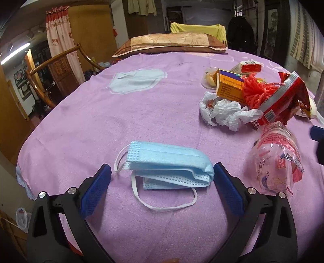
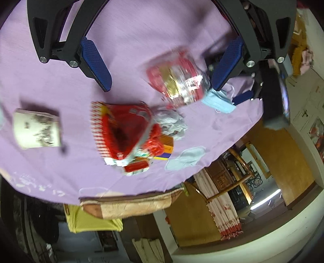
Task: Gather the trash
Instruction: 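Grasp the blue face mask with the left tool while the right tool grasps the clear plastic bag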
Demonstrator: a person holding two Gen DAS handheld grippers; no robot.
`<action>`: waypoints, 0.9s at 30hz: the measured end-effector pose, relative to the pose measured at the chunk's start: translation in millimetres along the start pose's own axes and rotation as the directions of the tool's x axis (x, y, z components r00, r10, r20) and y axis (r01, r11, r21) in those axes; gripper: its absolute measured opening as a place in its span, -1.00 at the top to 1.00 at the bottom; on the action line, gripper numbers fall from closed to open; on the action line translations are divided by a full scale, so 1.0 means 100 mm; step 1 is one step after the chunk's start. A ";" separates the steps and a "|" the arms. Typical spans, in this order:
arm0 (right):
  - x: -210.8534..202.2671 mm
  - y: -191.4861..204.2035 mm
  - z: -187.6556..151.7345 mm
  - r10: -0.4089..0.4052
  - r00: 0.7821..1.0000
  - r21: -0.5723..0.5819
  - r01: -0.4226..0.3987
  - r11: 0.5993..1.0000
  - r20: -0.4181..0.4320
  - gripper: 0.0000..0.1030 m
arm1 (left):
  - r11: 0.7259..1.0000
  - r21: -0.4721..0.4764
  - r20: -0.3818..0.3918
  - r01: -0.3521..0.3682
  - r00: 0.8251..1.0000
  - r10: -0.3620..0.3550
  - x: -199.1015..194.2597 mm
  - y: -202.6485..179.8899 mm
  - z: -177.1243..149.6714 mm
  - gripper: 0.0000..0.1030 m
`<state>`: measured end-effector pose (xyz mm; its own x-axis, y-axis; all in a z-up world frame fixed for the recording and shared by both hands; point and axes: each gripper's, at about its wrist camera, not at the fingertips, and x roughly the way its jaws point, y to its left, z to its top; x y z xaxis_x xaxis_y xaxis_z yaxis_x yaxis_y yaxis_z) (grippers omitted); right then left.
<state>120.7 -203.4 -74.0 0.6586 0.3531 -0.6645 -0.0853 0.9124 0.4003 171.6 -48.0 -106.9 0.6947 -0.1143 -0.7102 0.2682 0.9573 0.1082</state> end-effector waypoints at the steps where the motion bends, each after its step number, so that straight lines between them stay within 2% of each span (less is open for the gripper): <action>1: 0.10 0.02 0.02 0.009 0.999 0.008 -0.009 1.000 -0.032 -0.89 | 1.000 0.001 0.001 0.004 1.000 -0.004 0.00 0.00 0.00 -0.87; 4: 0.30 0.06 0.04 0.036 0.994 0.038 -0.032 0.999 -0.102 -0.88 | 1.000 0.005 0.003 0.017 1.000 -0.017 0.00 -0.01 0.00 -0.87; 5: 0.33 0.05 0.03 0.032 0.994 0.042 -0.027 0.999 -0.108 -0.80 | 1.000 0.006 0.004 0.021 1.000 -0.021 0.00 -0.01 -0.01 -0.87; 8: 0.35 0.01 0.00 0.042 0.992 0.041 -0.037 0.998 -0.121 -0.17 | 0.999 0.007 0.007 0.035 0.999 -0.035 -0.01 0.00 -0.01 -0.87; 9: 0.31 0.00 -0.02 0.029 0.993 0.033 -0.025 0.999 -0.111 -0.08 | 0.999 0.008 0.007 0.036 0.999 -0.036 -0.01 0.00 -0.01 -0.87; 14: -0.04 -0.12 -0.07 -0.072 0.997 -0.012 0.072 0.997 0.003 -0.06 | 0.998 0.020 -0.013 0.057 0.998 -0.057 0.01 0.03 0.02 -0.87; 20: -0.15 -0.31 -0.09 -0.053 0.998 0.034 0.052 0.998 0.026 -0.10 | 0.987 -0.103 -0.055 0.120 0.990 -0.126 0.10 0.26 0.21 -0.86; 21: -0.16 -0.33 -0.09 -0.048 0.998 0.038 0.047 0.998 0.031 -0.11 | 0.986 -0.113 -0.057 0.125 0.990 -0.132 0.11 0.27 0.23 -0.79; 24: -0.14 -0.34 -0.09 -0.034 0.999 0.045 0.032 0.998 0.027 -0.13 | 0.978 -0.106 -0.057 0.181 0.981 -0.187 0.09 0.27 0.23 -0.34; 25: -0.14 -0.34 -0.09 -0.027 0.999 0.044 0.025 0.999 0.025 -0.13 | 0.976 -0.106 -0.052 0.188 0.979 -0.195 0.08 0.27 0.22 -0.25; 27: -0.14 -0.34 -0.10 -0.026 0.999 0.040 0.025 0.999 0.028 -0.13 | 0.973 -0.107 -0.027 0.207 0.977 -0.211 0.01 0.28 0.19 -0.21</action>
<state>106.6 -237.0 -84.1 0.6809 0.3230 -0.6572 -0.0386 0.9120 0.4083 193.0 -26.3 -91.4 0.6046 -0.3062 -0.7353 0.3332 0.9357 -0.1157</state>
